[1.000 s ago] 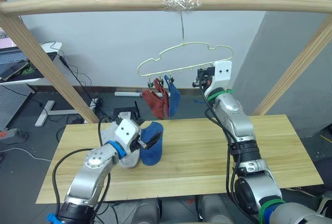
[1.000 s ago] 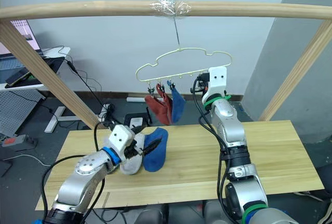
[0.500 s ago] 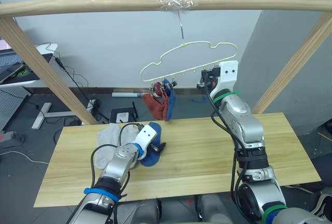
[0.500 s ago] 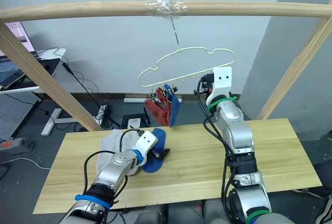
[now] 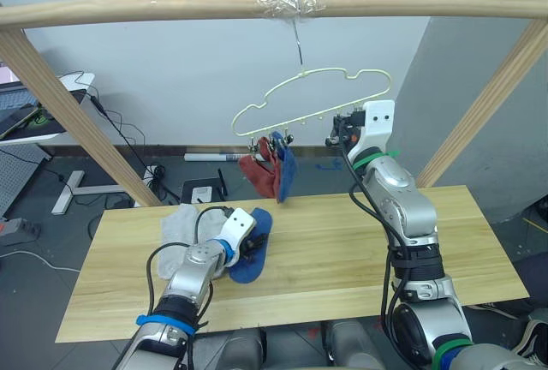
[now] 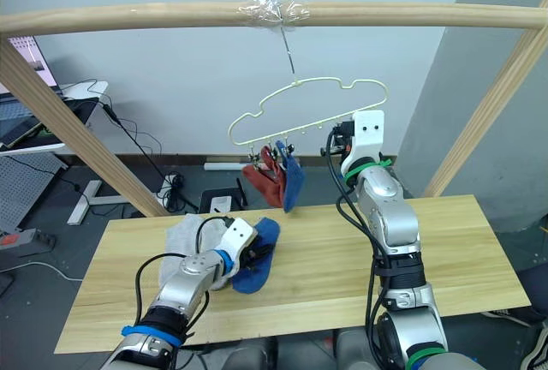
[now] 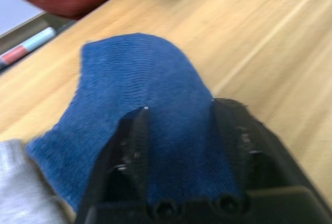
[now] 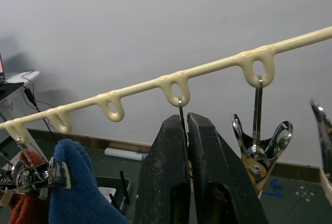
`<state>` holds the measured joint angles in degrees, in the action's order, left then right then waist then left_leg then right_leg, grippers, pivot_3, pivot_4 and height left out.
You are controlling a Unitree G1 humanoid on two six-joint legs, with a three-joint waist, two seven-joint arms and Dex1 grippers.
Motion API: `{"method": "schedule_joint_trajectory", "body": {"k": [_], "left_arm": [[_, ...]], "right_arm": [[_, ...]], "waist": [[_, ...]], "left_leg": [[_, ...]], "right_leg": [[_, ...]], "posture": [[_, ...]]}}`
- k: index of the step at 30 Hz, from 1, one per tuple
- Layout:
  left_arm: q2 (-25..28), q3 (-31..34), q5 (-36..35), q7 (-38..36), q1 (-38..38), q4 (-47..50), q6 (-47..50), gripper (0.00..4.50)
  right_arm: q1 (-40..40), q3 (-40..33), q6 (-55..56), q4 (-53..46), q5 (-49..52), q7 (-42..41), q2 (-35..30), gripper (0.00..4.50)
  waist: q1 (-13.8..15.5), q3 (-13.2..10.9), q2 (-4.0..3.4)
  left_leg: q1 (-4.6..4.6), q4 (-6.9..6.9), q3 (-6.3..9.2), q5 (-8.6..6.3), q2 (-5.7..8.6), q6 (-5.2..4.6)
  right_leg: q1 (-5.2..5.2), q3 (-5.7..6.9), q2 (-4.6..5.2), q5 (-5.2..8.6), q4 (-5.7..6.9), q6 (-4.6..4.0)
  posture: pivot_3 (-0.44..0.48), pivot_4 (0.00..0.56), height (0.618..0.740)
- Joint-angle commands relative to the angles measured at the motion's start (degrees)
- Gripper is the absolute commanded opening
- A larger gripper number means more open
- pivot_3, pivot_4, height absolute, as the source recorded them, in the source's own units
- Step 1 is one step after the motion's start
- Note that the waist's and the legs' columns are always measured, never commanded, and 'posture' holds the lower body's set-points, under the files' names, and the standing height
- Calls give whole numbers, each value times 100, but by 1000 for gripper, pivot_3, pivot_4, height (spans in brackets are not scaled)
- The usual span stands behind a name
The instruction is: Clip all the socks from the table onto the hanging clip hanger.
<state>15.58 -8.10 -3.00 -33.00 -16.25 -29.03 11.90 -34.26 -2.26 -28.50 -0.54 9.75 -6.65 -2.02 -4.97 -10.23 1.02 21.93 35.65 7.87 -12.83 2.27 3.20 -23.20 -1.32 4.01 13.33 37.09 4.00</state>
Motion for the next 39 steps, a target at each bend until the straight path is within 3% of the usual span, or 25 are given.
{"method": "schedule_joint_trajectory", "body": {"k": [1, 5, 14, 19, 23, 35, 39], "left_arm": [[-64, 30, -61, -28, 76, 284, 65, 1012], [-131, 84, -149, -41, 177, 513, 78, 16], [-360, 332, -1005, -372, 515, 2043, 797, 16], [-56, 312, -733, -242, 661, 2223, 454, 16], [262, 25, -12, 80, 464, 1585, 3, 864], [-142, -189, 178, 85, -425, 481, 456, 4487], [-127, -234, 336, 193, -612, 253, 681, 4487]], "right_arm": [[-21, -111, 13, -136, 58, 29, -46, 0], [-68, -92, 24, -87, 79, -20, -100, 0], [-343, -150, -164, 66, 212, -284, -350, 0], [-390, -155, -208, 95, 240, -363, -431, 0], [-381, -133, -220, 72, 267, -319, -394, 0], [-377, -112, -192, 145, 239, -270, -383, 0], [-388, -116, -179, 165, 229, -238, -368, 0]], "waist": [[-1, 0, 0], [0, 0, 0], [11, 0, 0], [12, 0, 0], [24, 0, 0], [8, 0, 0], [5, 0, 0]], "left_leg": [[0, 0, 0, 0, 0, 0], [0, 0, 0, 0, 0, 0], [5, 0, 1, 0, 0, 0], [3, -2, -2, 0, -1, 0], [4, -1, -1, 0, 0, 0], [9, 4, -1, 0, 2, 0], [10, 6, -1, 0, 3, 0]], "right_leg": [[0, 0, 0, 0, 0, 0], [-1, 0, 0, 0, 1, 0], [-3, 1, 1, 0, -1, 0], [-3, 0, 0, 0, -1, -1], [-3, 0, 0, 0, -2, -1], [-4, 1, 2, -3, -4, 6], [-4, 1, 2, -4, -3, 7]], "posture": [[-128, 146, 740], [-122, 140, 740], [-101, 129, 740], [-95, 127, 740], [-96, 127, 740], [-113, 132, 740], [-118, 134, 740]]}}
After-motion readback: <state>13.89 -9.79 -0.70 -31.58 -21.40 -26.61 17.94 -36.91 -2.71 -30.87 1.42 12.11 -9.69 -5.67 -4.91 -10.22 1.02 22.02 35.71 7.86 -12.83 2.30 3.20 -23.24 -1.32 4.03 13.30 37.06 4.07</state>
